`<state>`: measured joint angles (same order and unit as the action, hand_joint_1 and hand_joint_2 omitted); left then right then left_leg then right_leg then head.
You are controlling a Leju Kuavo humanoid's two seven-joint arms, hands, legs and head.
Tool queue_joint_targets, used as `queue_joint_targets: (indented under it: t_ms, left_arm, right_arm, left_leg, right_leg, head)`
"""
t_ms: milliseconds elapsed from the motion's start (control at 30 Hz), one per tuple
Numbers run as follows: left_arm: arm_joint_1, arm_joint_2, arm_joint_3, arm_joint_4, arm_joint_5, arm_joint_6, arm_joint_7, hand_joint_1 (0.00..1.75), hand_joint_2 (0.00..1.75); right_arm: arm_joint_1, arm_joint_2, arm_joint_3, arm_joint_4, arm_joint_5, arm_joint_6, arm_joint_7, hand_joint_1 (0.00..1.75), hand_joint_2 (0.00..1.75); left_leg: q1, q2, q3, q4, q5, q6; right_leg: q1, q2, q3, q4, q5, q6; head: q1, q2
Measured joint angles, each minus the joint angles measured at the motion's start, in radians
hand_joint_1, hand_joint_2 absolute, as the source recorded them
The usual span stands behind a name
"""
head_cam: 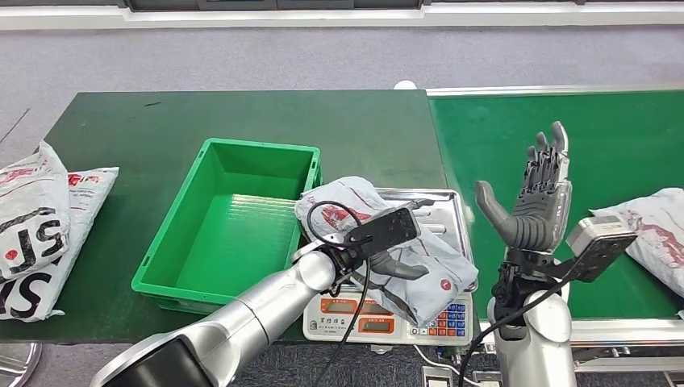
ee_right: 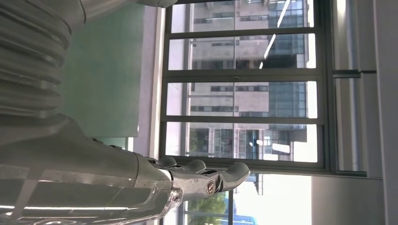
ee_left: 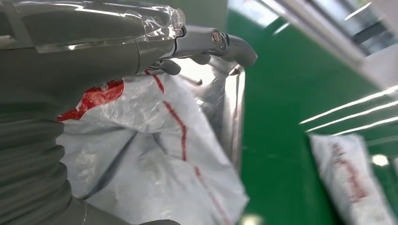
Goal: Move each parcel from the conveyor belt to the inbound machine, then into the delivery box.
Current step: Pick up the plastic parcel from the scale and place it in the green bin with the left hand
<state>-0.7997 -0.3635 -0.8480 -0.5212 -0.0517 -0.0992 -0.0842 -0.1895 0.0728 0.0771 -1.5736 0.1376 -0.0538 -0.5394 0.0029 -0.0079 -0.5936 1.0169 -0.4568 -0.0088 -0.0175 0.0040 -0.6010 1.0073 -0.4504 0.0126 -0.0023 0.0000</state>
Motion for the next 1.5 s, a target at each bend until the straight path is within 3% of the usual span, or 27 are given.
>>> queue_joint_targets:
  t_ms: [133, 333, 367, 467, 500, 833, 1000, 1100, 1300, 1500]
  left_arm:
    - [-0.011, 0.000, -0.094, 0.059, -0.008, -0.010, 0.056, 0.00, 1.75]
    - [-0.001, 0.000, -0.170, 0.111, -0.009, 0.031, 0.069, 0.00, 1.75]
    - [0.000, 0.000, -0.183, 0.114, -0.016, 0.039, 0.069, 0.07, 1.75]
    - [0.003, 0.000, -0.212, 0.119, -0.028, 0.062, 0.068, 1.38, 1.75]
    - [0.004, 0.000, -0.217, 0.120, -0.029, 0.070, 0.064, 1.75, 1.75]
    - [0.021, 0.000, -0.194, 0.136, -0.036, 0.153, -0.078, 1.75, 1.75]
    - [0.053, 0.000, -0.108, 0.114, -0.002, 0.132, -0.247, 1.75, 1.75]
    - [0.067, 0.001, -0.057, 0.090, 0.001, 0.147, -0.307, 1.75, 1.75]
    - [0.136, 0.013, 0.078, -0.065, -0.039, 0.297, -0.491, 1.75, 1.75]
    - [0.241, 0.036, 0.205, -0.308, -0.035, 0.464, -0.544, 1.75, 1.75]
  right_arm:
    - [0.000, 0.002, 0.000, -0.009, 0.006, -0.002, -0.006, 0.00, 1.75]
    - [0.002, 0.005, 0.000, -0.035, 0.020, -0.017, 0.020, 0.00, 1.75]
    - [0.006, 0.005, 0.000, -0.039, 0.022, -0.021, 0.021, 0.00, 1.75]
    - [0.026, 0.005, 0.000, -0.053, 0.028, -0.032, 0.021, 0.00, 1.75]
    - [0.033, 0.006, 0.000, -0.057, 0.030, -0.035, 0.021, 0.00, 1.75]
    - [0.052, 0.012, -0.002, -0.077, 0.048, -0.047, 0.025, 0.00, 1.75]
    - [0.053, 0.012, -0.003, -0.077, 0.049, -0.052, 0.026, 0.00, 1.75]
    - [0.054, 0.012, -0.003, -0.077, 0.046, -0.054, 0.026, 0.00, 1.75]
    - [0.064, 0.009, -0.005, -0.083, 0.021, -0.057, 0.027, 0.00, 1.75]
    - [0.073, -0.008, -0.010, -0.084, -0.010, -0.065, 0.010, 0.00, 1.75]
  left_leg:
    - [0.000, 0.000, 0.000, 0.000, 0.000, 0.000]
    - [0.000, 0.000, 0.001, 0.000, 0.000, 0.000]
    - [0.000, 0.000, 0.001, 0.000, 0.000, 0.000]
    - [0.000, 0.000, 0.001, 0.000, 0.000, 0.000]
    - [0.000, 0.000, 0.001, 0.000, 0.000, 0.000]
    - [0.000, 0.000, 0.002, 0.000, 0.001, 0.000]
    - [0.000, 0.000, 0.001, 0.000, 0.000, 0.000]
    - [0.000, 0.000, 0.001, 0.000, 0.000, 0.000]
    - [0.000, 0.000, 0.000, 0.000, 0.000, 0.000]
    - [0.000, 0.000, 0.000, 0.000, 0.000, 0.000]
  right_leg:
    - [0.000, 0.000, 0.000, 0.000, 0.000, 0.000]
    - [0.000, 0.000, 0.001, 0.000, 0.000, 0.000]
    - [0.000, 0.000, 0.001, 0.000, 0.000, 0.000]
    - [0.000, 0.000, 0.002, 0.000, 0.000, 0.000]
    - [0.000, 0.000, 0.002, 0.000, 0.000, 0.000]
    - [0.000, 0.000, 0.002, 0.000, 0.000, 0.000]
    - [0.000, 0.000, 0.002, 0.000, 0.000, 0.000]
    - [0.000, 0.000, 0.001, 0.000, 0.000, 0.000]
    - [0.000, 0.000, 0.001, 0.000, 0.000, 0.000]
    - [0.000, 0.000, 0.001, 0.000, 0.000, 0.000]
  head:
    - [0.000, 0.000]
    - [0.000, 0.000]
    - [0.000, 0.000]
    - [0.000, 0.000]
    - [0.000, 0.000]
    - [0.000, 0.000]
    - [0.000, 0.000]
    - [0.000, 0.000]
    - [0.000, 0.000]
    - [0.000, 0.000]
